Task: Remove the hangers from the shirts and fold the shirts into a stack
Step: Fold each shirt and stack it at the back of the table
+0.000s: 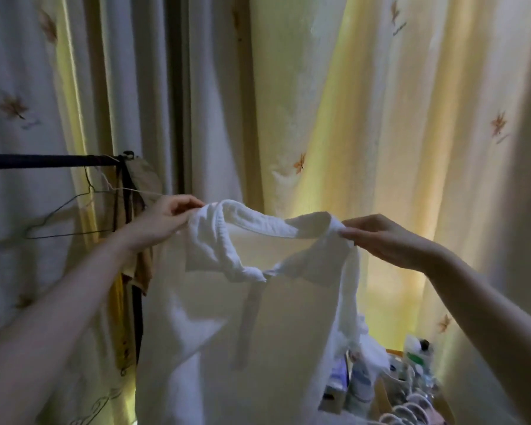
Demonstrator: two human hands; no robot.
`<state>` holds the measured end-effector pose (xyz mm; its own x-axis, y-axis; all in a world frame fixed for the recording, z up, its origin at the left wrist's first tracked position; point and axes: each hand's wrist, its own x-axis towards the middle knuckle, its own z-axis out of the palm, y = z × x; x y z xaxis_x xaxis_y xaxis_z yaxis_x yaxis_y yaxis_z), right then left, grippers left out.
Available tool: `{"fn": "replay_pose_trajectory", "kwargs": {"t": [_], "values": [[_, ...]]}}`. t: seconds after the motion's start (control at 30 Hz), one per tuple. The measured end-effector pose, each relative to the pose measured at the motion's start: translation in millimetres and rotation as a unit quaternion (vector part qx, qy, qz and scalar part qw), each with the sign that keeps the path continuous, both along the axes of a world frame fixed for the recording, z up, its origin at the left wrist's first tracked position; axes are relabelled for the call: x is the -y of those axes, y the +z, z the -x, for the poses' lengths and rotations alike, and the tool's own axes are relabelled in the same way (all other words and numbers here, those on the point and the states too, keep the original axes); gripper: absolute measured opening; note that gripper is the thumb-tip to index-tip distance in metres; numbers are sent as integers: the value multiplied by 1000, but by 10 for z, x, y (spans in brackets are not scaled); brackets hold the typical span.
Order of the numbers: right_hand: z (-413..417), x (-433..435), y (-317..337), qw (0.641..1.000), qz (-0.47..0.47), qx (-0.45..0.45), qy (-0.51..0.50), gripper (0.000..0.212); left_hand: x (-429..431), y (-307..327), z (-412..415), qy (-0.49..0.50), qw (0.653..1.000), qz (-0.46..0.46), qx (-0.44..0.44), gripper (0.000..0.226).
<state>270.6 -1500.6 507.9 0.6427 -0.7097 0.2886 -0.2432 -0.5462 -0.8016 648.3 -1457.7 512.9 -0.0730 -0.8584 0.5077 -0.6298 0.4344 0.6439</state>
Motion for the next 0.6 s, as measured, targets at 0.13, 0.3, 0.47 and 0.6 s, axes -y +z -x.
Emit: {"fn": "replay_pose_trajectory", "kwargs": {"t": [0.13,0.3,0.47,0.6], "values": [[-79,-59,72,985,155,-45,-67,32,-155,124,12,-29,999,39,-12,14],[-34,-73,159,986,130,84,-57,31,-381,321,65,-91,988,91,-83,17],[-115,-38,124,985,78,121,-97,8,-349,322,126,-91,993,66,-34,26],[-181,-88,102,984,73,105,-120,36,-264,265,167,-61,998,14,12,39]]}}
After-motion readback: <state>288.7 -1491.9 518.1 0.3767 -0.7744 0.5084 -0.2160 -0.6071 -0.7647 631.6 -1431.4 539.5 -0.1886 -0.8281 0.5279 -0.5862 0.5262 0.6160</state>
